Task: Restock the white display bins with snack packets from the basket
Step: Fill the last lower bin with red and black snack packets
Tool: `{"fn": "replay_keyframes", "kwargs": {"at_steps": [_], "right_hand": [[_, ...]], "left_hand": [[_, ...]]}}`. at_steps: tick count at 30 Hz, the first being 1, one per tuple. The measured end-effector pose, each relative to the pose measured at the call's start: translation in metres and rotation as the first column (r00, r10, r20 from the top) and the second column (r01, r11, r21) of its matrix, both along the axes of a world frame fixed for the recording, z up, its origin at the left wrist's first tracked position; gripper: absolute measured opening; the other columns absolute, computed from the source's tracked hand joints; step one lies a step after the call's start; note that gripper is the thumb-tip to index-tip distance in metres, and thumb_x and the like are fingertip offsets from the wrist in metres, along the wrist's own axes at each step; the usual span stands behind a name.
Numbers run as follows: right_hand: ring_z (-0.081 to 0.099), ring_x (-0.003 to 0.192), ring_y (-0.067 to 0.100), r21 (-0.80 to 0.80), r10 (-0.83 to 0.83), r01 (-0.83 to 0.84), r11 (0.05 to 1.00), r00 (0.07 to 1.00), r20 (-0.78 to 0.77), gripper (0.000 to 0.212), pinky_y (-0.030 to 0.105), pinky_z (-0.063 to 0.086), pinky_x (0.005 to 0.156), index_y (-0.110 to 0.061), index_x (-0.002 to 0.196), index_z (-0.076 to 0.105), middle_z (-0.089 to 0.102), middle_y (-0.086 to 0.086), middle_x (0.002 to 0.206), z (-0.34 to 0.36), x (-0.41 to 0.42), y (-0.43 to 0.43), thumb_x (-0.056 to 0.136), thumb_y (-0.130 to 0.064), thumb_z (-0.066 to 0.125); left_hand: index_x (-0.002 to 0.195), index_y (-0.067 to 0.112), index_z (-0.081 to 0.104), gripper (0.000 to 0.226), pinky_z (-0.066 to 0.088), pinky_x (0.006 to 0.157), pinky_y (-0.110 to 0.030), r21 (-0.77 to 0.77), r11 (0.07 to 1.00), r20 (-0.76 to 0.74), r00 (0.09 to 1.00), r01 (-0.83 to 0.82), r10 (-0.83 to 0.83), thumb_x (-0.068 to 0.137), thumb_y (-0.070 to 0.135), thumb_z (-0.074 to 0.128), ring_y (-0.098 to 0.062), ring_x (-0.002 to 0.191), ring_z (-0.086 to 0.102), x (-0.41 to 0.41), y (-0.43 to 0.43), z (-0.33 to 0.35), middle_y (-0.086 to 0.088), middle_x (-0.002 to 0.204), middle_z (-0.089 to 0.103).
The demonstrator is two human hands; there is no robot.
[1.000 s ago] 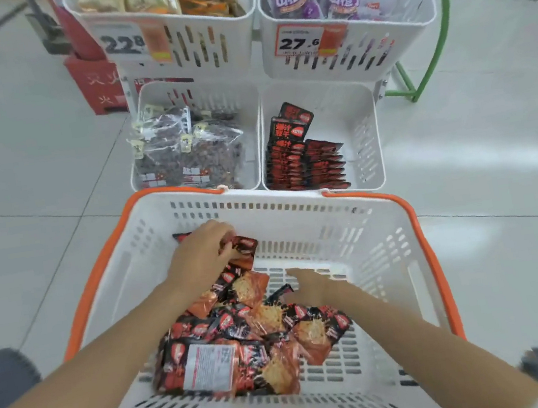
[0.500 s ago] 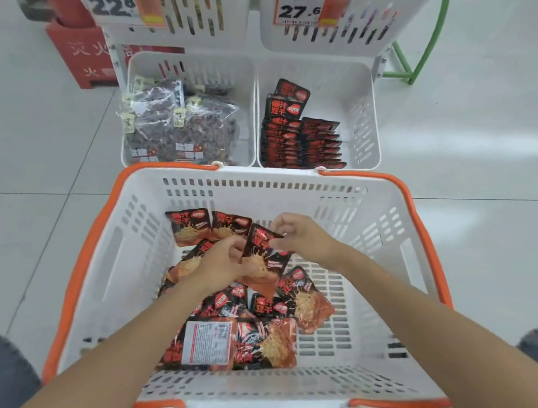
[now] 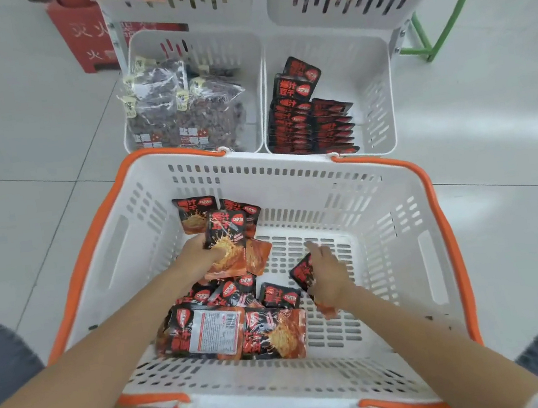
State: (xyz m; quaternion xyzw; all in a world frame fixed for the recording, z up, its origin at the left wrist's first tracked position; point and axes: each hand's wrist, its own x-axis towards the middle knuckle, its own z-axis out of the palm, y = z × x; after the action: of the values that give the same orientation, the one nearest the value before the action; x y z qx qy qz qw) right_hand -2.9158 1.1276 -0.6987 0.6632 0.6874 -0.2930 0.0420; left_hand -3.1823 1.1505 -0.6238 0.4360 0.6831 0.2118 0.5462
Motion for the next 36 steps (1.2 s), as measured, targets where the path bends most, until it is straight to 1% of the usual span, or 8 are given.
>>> {"fn": "replay_keyframes", "kwargs": {"at_steps": [3, 5, 8, 11, 21, 26, 32, 36], "right_hand": [[0.062, 0.1, 0.027, -0.204, -0.316, 0.263, 0.943, 0.902, -0.296, 0.1, 0.034, 0.054, 0.074, -0.016, 0.15, 0.017, 0.06, 0.015, 0.122, 0.028, 0.01, 0.025, 0.074, -0.01, 0.082], [0.062, 0.102, 0.023, -0.282, -0.183, 0.083, 0.956, 0.919, -0.35, 0.084, 0.037, 0.056, 0.084, -0.017, 0.138, 0.038, 0.063, 0.005, 0.116, 0.051, 0.002, 0.031, 0.069, -0.015, 0.086], [0.057, 0.111, 0.021, -0.341, 0.224, -0.345, 0.874, 0.911, -0.347, 0.054, 0.035, 0.052, 0.093, -0.023, 0.125, 0.053, 0.06, -0.002, 0.118, 0.058, -0.031, 0.01, 0.077, -0.009, 0.074], [0.038, 0.136, 0.029, -0.376, 0.484, -0.523, 0.765, 0.852, -0.201, 0.083, 0.041, 0.036, 0.11, -0.02, 0.151, 0.026, 0.032, 0.008, 0.153, 0.041, -0.055, -0.026, 0.082, -0.012, 0.072], [0.032, 0.138, 0.032, -0.522, 0.346, -0.342, 0.782, 0.934, -0.093, 0.086, 0.043, 0.037, 0.108, -0.017, 0.147, 0.033, 0.027, 0.008, 0.151, 0.059, -0.014, -0.008, 0.075, -0.022, 0.081], [0.068, 0.077, 0.019, -0.416, 0.065, -0.198, 0.888, 0.947, -0.313, 0.012, 0.023, 0.05, 0.066, -0.01, 0.08, 0.07, 0.07, -0.001, 0.077, 0.097, 0.011, 0.015, 0.074, -0.006, 0.079], [0.068, 0.088, 0.028, -0.45, -0.502, 0.223, 0.865, 0.346, -0.793, 0.03, 0.039, 0.058, 0.078, 0.002, 0.117, 0.06, 0.07, 0.018, 0.103, 0.158, -0.003, 0.043, 0.087, 0.004, 0.059], [0.061, 0.094, 0.024, -0.409, -0.486, 0.319, 0.855, 0.219, -0.846, 0.058, 0.034, 0.052, 0.078, -0.017, 0.142, 0.039, 0.061, 0.015, 0.115, 0.172, -0.033, 0.05, 0.088, 0.004, 0.038]], "left_hand": [[0.148, 0.013, 0.034, 0.056, 0.035, 0.107, -0.044, -0.024, 0.997, 0.091, 0.993, -0.076, 0.078, 0.098, 0.015, 0.057, -0.025, 0.129, 0.046, 0.0, 0.005, 0.004, -0.003, 0.146, 0.043], [0.152, 0.008, 0.027, 0.06, 0.029, 0.111, -0.045, -0.03, 0.993, 0.119, 0.986, -0.117, 0.12, 0.099, 0.014, 0.055, -0.028, 0.14, 0.035, 0.005, 0.007, 0.009, -0.007, 0.154, 0.034], [0.148, 0.005, 0.033, 0.052, 0.034, 0.102, -0.035, -0.019, 0.994, 0.101, 0.989, -0.111, 0.112, 0.1, 0.01, 0.052, -0.028, 0.136, 0.039, 0.013, 0.005, 0.014, -0.011, 0.151, 0.04], [0.148, 0.005, 0.034, 0.051, 0.032, 0.091, -0.026, 0.0, 0.995, 0.099, 0.99, -0.098, 0.098, 0.1, 0.01, 0.052, -0.026, 0.132, 0.043, 0.016, 0.002, 0.016, -0.006, 0.141, 0.047], [0.127, 0.014, 0.05, 0.028, 0.038, 0.093, -0.034, 0.013, 0.993, 0.126, 0.985, -0.118, 0.115, 0.1, 0.012, 0.051, -0.019, 0.114, 0.049, 0.011, 0.009, 0.027, 0.001, 0.129, 0.053], [0.143, 0.011, 0.042, 0.045, 0.037, 0.1, -0.041, 0.02, 0.988, 0.104, 0.983, -0.154, 0.151, 0.1, 0.019, 0.052, -0.023, 0.124, 0.047, 0.016, 0.009, 0.049, -0.008, 0.145, 0.048], [0.146, 0.032, 0.032, 0.072, 0.039, 0.109, -0.048, -0.126, 0.992, 0.527, 0.848, 0.018, 0.052, 0.085, 0.06, 0.059, -0.024, 0.136, 0.045, 0.051, 0.004, 0.084, -0.005, 0.152, 0.038], [0.133, 0.024, 0.05, 0.038, 0.052, 0.087, -0.027, 0.161, 0.984, 0.337, 0.932, 0.081, -0.132, 0.097, 0.031, 0.06, -0.017, 0.112, 0.062, 0.103, 0.006, 0.103, -0.001, 0.132, 0.061]]}}
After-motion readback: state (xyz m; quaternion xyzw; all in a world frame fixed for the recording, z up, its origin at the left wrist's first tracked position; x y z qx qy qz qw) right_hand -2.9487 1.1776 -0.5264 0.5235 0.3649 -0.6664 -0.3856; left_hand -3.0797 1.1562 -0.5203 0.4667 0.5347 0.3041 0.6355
